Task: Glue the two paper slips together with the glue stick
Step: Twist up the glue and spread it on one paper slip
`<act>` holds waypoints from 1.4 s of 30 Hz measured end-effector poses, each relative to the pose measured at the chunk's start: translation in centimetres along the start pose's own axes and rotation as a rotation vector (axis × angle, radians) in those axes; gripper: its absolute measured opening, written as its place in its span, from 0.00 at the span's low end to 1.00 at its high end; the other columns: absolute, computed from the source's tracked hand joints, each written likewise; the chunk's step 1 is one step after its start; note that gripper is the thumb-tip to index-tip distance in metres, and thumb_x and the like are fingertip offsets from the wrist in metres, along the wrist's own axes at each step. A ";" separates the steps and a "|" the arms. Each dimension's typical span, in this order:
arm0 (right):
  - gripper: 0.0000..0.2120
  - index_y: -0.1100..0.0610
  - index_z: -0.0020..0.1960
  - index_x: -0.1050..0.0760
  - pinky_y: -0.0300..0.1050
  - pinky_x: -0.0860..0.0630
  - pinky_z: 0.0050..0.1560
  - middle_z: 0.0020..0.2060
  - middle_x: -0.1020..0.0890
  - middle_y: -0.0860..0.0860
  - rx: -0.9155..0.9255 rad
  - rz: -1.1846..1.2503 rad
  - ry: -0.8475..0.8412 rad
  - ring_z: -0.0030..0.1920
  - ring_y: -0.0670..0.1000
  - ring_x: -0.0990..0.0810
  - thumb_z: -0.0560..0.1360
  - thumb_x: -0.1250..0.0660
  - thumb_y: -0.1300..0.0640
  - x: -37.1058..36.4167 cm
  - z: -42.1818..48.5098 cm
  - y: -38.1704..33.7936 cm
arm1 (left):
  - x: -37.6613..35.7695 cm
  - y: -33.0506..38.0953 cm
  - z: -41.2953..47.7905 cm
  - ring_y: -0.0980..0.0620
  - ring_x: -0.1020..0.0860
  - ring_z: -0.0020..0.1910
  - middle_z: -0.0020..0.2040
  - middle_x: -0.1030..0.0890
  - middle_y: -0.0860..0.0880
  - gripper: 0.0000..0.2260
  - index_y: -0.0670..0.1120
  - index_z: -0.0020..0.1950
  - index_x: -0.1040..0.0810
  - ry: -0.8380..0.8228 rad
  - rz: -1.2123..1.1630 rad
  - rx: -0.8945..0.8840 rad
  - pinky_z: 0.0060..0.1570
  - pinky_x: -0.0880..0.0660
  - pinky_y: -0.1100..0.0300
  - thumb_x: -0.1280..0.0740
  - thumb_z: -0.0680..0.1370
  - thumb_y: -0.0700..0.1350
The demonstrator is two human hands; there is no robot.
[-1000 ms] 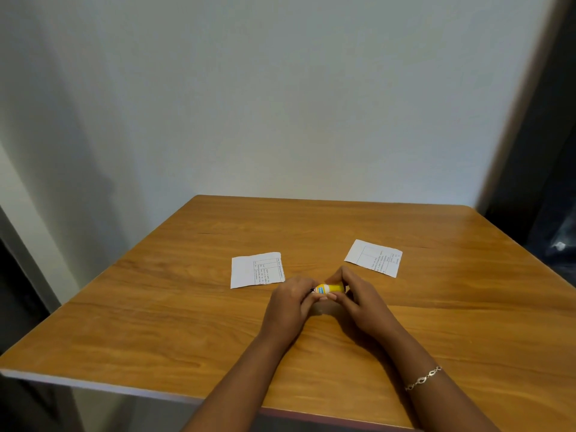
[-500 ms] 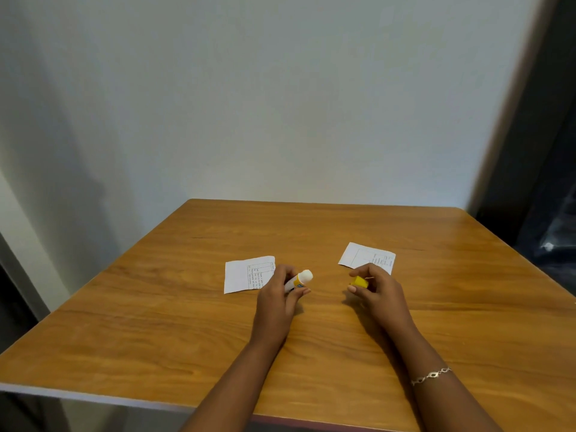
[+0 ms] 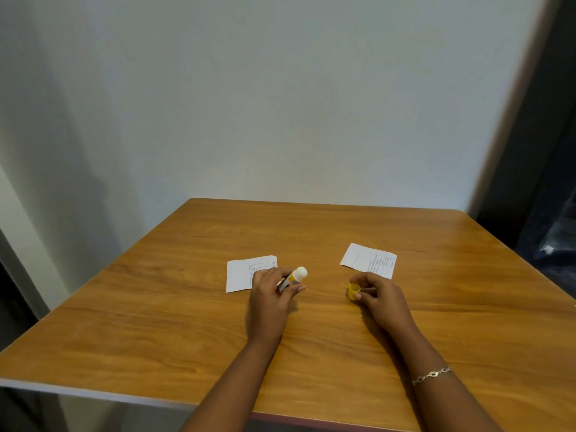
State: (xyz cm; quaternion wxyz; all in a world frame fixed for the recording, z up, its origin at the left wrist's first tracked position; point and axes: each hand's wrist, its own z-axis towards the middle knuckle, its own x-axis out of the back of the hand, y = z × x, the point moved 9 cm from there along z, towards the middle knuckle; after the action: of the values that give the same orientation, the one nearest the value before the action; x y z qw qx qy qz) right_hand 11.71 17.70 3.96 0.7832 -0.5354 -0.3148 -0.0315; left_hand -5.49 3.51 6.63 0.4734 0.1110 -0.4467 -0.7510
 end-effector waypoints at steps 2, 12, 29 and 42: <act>0.11 0.60 0.50 0.22 0.30 0.32 0.40 0.45 0.21 0.51 -0.005 -0.012 0.010 0.48 0.50 0.23 0.69 0.33 0.69 0.1 0.0 0.1 | 0.2 0.0 0.0 0.58 0.29 0.44 0.41 0.25 0.61 0.11 0.44 0.47 0.20 0.016 -0.022 0.014 0.42 0.33 0.65 0.27 0.66 0.37; 0.18 0.58 0.53 0.23 0.35 0.38 0.50 0.52 0.21 0.54 0.273 -0.148 0.246 0.55 0.51 0.26 0.68 0.37 0.73 1.4 -1.4 -3.7 | 0.4 -0.1 0.2 0.61 0.28 0.39 0.40 0.25 0.54 0.14 0.49 0.43 0.26 0.029 -0.142 0.036 0.38 0.32 0.71 0.25 0.65 0.37; 0.09 0.57 0.39 0.30 0.44 0.37 0.33 0.30 0.26 0.49 0.215 -0.029 -0.111 0.32 0.48 0.30 0.66 0.29 0.62 -9.0 -1.4 -6.2 | -0.7 -2.2 -0.1 0.52 0.22 0.37 0.35 0.20 0.48 0.11 0.50 0.40 0.22 -0.058 -0.420 0.265 0.37 0.22 0.59 0.26 0.66 0.37; 0.13 0.58 0.43 0.25 0.32 0.32 0.34 0.33 0.24 0.48 0.181 0.118 -0.210 0.32 0.43 0.29 0.63 0.24 0.59 -9.1 -1.4 -6.0 | -0.2 -1.9 0.2 0.52 0.24 0.37 0.35 0.23 0.45 0.09 0.43 0.38 0.24 -0.093 -0.514 0.308 0.37 0.24 0.61 0.28 0.67 0.32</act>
State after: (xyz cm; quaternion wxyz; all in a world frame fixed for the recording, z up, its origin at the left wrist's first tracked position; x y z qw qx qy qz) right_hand 2.77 11.33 3.72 0.7916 -0.4805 -0.3644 0.0990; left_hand -6.61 4.04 5.23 0.2244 0.2563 -0.5339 -0.7739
